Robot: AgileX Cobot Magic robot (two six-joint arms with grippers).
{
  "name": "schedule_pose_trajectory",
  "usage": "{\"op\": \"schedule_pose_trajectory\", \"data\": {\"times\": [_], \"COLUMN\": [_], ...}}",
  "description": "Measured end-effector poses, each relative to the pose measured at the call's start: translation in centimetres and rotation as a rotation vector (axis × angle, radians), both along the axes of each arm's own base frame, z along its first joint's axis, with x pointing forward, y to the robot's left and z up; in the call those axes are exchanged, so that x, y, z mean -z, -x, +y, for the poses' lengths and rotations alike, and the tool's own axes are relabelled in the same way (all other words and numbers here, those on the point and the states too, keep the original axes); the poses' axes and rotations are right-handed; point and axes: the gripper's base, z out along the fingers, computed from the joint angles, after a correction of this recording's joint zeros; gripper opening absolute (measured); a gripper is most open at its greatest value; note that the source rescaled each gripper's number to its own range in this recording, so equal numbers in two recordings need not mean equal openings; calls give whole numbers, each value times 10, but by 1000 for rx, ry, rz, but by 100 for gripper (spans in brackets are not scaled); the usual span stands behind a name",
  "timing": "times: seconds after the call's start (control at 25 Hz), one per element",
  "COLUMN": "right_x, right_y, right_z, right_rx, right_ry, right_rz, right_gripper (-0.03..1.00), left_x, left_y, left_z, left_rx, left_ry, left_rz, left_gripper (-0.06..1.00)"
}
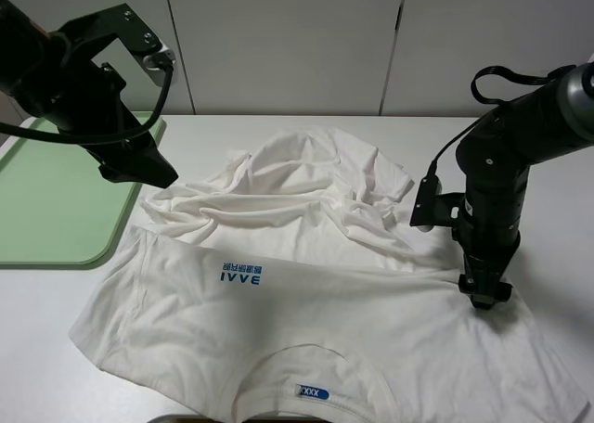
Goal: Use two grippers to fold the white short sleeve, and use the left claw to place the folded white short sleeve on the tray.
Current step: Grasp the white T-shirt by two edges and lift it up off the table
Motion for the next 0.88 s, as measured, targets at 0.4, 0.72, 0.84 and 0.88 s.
{"op": "schedule_pose_trajectory", "data": {"times": [0.4,0.72,0.84,0.88], "right_x": [0,0,-1,-1], "right_y": [7,9,11,11], "right_z": [-6,-7,-8,-8], "right_rx": [23,35,40,41], "right_ry": [67,80,93,95], "right_rz": [81,102,117,120], "right_gripper": [44,6,5,4], "left_x": [0,0,0,0], "left_y": [0,0,0,0], "left_z": [0,0,0,0], "left_rx": [0,0,0,0], "left_ry": [0,0,-1,-2], "left_rz": [-2,-2,-3,-3], "left_gripper": [88,88,88,88]}}
